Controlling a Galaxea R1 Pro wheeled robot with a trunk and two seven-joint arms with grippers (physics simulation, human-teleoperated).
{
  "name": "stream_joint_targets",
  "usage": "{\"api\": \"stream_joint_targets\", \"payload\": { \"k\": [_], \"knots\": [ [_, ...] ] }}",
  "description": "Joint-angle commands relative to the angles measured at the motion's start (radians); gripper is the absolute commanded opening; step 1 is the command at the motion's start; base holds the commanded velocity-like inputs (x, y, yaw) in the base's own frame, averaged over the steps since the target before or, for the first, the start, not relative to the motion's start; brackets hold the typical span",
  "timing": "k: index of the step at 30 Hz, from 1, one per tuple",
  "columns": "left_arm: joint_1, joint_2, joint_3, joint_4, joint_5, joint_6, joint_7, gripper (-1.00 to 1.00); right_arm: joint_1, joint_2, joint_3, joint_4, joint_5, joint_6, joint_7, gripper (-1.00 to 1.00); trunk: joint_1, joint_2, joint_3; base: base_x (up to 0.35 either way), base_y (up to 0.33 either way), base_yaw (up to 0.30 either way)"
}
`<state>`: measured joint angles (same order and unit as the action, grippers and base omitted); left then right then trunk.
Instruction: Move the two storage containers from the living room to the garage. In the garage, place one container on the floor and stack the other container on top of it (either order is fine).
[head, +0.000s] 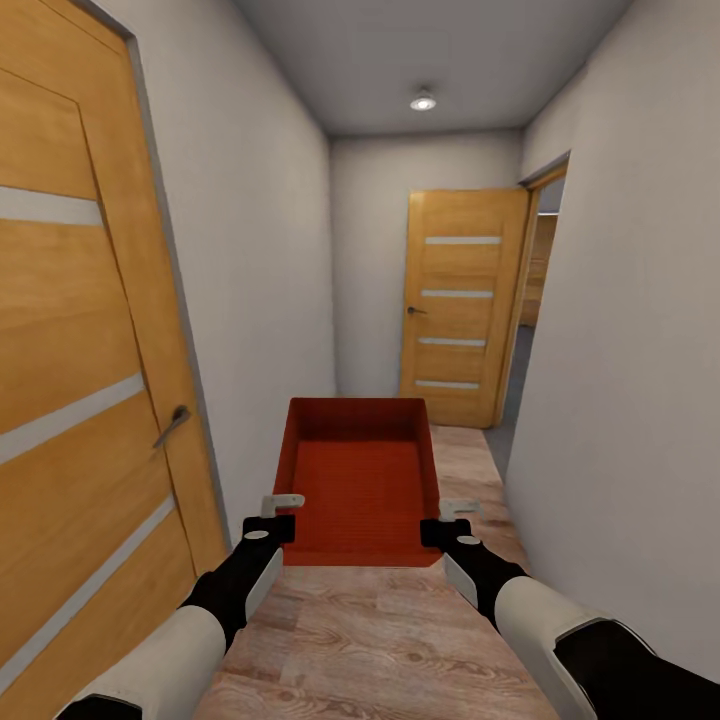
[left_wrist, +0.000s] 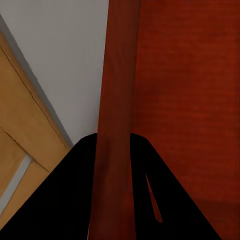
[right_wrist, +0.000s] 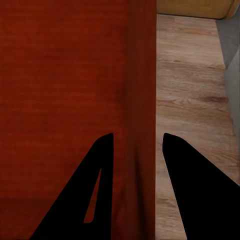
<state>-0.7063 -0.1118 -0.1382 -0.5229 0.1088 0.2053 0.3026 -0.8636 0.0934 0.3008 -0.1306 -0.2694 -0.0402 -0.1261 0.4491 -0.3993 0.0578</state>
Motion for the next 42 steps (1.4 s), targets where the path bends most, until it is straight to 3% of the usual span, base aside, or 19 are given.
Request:
{"api": "stream_joint_targets", "payload": {
  "k": [1,16,42],
  "knots": [
    [-0.001,0.038,0.080,-0.005,-0.015,-0.011,0.012,-1.00,0.000,-0.009,-0.012,0.003,-0.017,-0.004,-0.006,-1.00,0.001,-0.001,0.000,0.320,0.000,-0.056],
    [-0.001,0.038,0.080,-0.006,-0.015,-0.011,0.012,-1.00,0.000,-0.009,-0.012,0.003,-0.017,-0.004,-0.006,-1.00,0.001,-0.001,0.000,0.321,0.000,-0.204],
    [-0.001,0.038,0.080,-0.006,-0.015,-0.011,0.012,-1.00,0.000,-0.009,-0.012,0.003,-0.017,-0.006,-0.006,-1.00,0.001,-0.001,0.000,0.321,0.000,-0.006]
  ]
}}
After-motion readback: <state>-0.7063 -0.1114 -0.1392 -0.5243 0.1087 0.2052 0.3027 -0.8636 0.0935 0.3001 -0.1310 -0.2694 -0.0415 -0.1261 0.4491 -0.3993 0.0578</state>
